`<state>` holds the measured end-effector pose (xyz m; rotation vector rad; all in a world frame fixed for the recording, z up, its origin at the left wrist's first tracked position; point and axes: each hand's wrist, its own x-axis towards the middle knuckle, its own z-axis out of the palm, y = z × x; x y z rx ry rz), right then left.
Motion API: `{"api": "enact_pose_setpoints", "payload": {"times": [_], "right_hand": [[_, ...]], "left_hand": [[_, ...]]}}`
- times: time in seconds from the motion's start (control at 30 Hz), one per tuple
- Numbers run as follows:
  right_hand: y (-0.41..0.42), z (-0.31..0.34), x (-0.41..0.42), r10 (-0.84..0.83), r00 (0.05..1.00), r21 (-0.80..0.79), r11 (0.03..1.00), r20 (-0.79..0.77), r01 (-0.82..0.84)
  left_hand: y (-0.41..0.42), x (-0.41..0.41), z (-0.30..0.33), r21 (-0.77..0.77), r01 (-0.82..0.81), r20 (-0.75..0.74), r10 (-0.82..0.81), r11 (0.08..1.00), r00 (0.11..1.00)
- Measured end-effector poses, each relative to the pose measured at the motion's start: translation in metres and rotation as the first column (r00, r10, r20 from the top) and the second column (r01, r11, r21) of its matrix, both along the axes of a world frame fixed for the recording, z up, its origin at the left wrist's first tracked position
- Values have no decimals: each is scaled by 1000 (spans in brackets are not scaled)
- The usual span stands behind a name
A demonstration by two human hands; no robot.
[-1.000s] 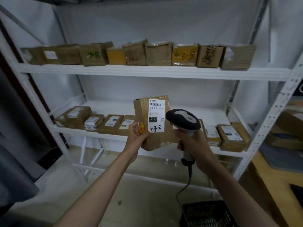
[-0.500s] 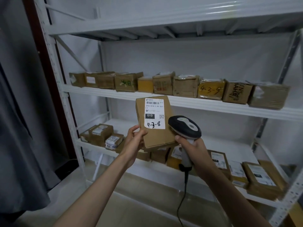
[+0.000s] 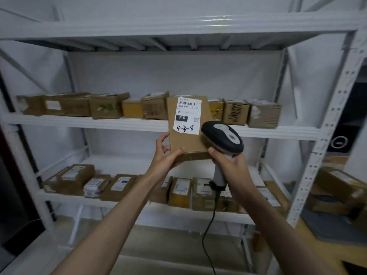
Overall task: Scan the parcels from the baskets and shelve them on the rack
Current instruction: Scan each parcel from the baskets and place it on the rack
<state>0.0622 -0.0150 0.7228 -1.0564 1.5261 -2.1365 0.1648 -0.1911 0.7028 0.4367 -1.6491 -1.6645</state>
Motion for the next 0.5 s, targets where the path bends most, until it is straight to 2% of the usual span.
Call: {"api": "enact_pose_setpoints", "payload": {"times": [0.33, 0.5], "right_hand": [[97, 56, -65, -324, 944, -103, 943, -56, 317], [142, 77, -105, -469, 881, -164, 875, -58, 455]], "left_hand": [[85, -116, 71, -96, 297, -113, -307, 950, 945], [138, -180, 96, 0, 406, -160, -401, 914, 902]]}}
